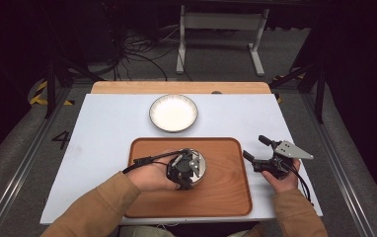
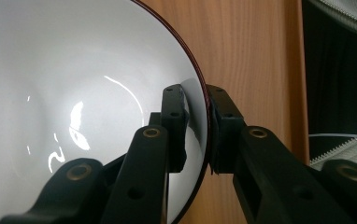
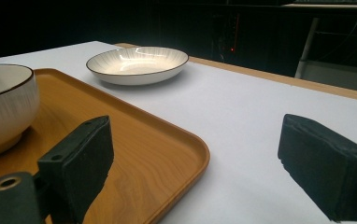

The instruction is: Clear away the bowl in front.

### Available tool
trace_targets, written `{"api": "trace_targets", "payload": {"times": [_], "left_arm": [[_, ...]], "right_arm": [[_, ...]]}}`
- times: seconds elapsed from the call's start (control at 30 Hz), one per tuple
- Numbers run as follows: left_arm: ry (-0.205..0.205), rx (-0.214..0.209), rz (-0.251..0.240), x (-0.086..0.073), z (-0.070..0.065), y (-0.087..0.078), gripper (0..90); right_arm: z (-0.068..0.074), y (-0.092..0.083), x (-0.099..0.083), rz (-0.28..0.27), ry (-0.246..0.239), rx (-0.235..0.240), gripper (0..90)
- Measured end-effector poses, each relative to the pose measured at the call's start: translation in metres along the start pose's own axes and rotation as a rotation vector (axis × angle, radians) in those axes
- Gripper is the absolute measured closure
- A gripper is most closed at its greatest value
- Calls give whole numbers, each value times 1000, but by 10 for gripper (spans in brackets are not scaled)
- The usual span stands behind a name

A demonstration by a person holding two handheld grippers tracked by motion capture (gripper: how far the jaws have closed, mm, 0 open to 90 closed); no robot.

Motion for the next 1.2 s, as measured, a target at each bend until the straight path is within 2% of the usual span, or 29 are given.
{"api": "trace_targets", "payload": {"times": [0.2, 0.27, 0.33, 0.37, 0.47, 0.6, 0.7, 0.83, 0.93, 1.2], "left_arm": [[-2, 3, -10, 0, 0, 1, 781], [-2, -6, -19, 1, -1, 3, 733], [-13, -7, -29, 2, -2, 3, 668], [-31, 4, -36, 3, -3, 3, 616], [-29, 9, -53, 5, -3, 2, 431], [-45, 18, -88, 8, -3, -2, 318], [-73, 18, -138, 11, -4, -6, 300], [-82, 23, -172, 12, -3, -12, 287], [-95, 11, -214, 13, -3, -16, 278], [-152, 62, -307, 11, 3, -32, 267]], "right_arm": [[0, 0, 0, 0, 2, 0, 110], [0, 0, 0, 0, 1, 0, 110], [0, 0, 0, 1, 1, 0, 109], [0, 0, 0, 0, 1, 0, 109], [0, 0, 0, 0, 1, 1, 110], [0, 0, 0, 0, 0, 1, 110], [0, 0, 0, 0, 2, 1, 109], [0, 0, 0, 0, 1, 1, 109], [0, 0, 0, -1, 2, 1, 109], [0, 0, 0, -1, 6, 6, 110]]}}
Point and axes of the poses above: each handheld gripper's, and its own axes: y roughly forward along the jaws, x roughly out of its top, z roughly to its left, the point moved 8 cm from there along y, roughly forward along the jaws, and after that the axes turned 6 degrees about -z, right-handed, at the moved point
